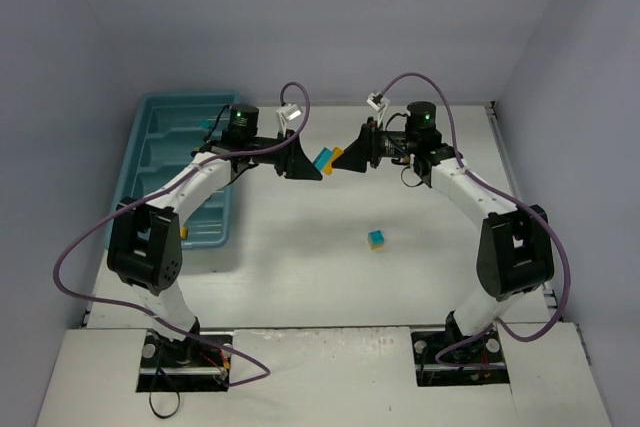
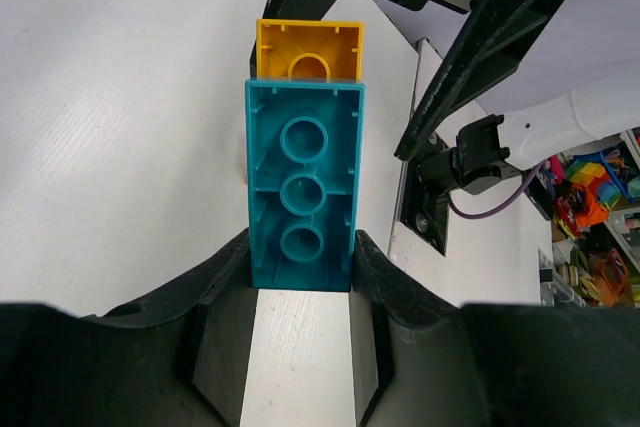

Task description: Sort the legos into containers by color

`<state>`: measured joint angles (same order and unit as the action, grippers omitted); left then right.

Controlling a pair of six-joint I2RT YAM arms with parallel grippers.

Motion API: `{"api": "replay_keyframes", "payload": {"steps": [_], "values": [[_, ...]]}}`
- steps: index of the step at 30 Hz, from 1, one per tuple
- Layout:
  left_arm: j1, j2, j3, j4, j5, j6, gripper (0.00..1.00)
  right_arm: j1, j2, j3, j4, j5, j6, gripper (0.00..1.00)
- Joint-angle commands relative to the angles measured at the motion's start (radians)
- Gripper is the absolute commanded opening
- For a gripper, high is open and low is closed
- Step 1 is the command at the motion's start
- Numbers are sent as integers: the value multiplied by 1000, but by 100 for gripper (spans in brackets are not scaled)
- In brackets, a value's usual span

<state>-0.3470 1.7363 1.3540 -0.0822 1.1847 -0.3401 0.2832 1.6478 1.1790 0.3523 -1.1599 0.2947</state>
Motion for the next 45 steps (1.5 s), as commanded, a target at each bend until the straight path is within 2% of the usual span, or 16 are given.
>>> {"api": "replay_keyframes", "payload": {"steps": [1, 6, 22, 24, 26, 28, 33, 38, 39, 41, 42, 43, 44, 45], "values": [[-7, -66, 57, 30, 36, 33, 7, 19, -40, 21, 85, -55, -15, 54], [-9, -66, 69, 35, 38, 29, 6, 30, -36, 8, 83, -58, -17, 39], [-15, -69, 56, 32, 62, 23, 7, 50, -9, 4, 120, -66, -5, 35], [-18, -61, 60, 36, 72, 15, 7, 51, -9, 1, 122, -69, -6, 31], [-21, -55, 63, 36, 76, 13, 7, 53, -9, -1, 123, -73, -3, 39], [-21, -55, 65, 36, 75, 15, 7, 54, -10, -2, 122, -75, -5, 52], [-21, -55, 68, 36, 73, 13, 6, 54, -11, -5, 123, -81, -6, 57], [-21, -57, 68, 36, 70, 12, 6, 54, -13, -7, 123, -81, -11, 44], [-21, -58, 69, 36, 70, 12, 6, 54, -14, -7, 123, -83, -11, 35], [-21, -60, 69, 36, 70, 12, 6, 54, -13, -13, 122, -83, -14, 24], [-20, -61, 69, 36, 70, 12, 7, 54, -14, -15, 123, -84, -15, 11], [-21, -61, 69, 35, 69, 12, 7, 53, -16, -16, 122, -84, -17, 4], [-20, -63, 69, 35, 64, 13, 6, 54, -17, -24, 123, -84, -23, 0], [-17, -69, 68, 38, 62, 13, 6, 53, -19, -28, 123, -84, -28, 0]]}}
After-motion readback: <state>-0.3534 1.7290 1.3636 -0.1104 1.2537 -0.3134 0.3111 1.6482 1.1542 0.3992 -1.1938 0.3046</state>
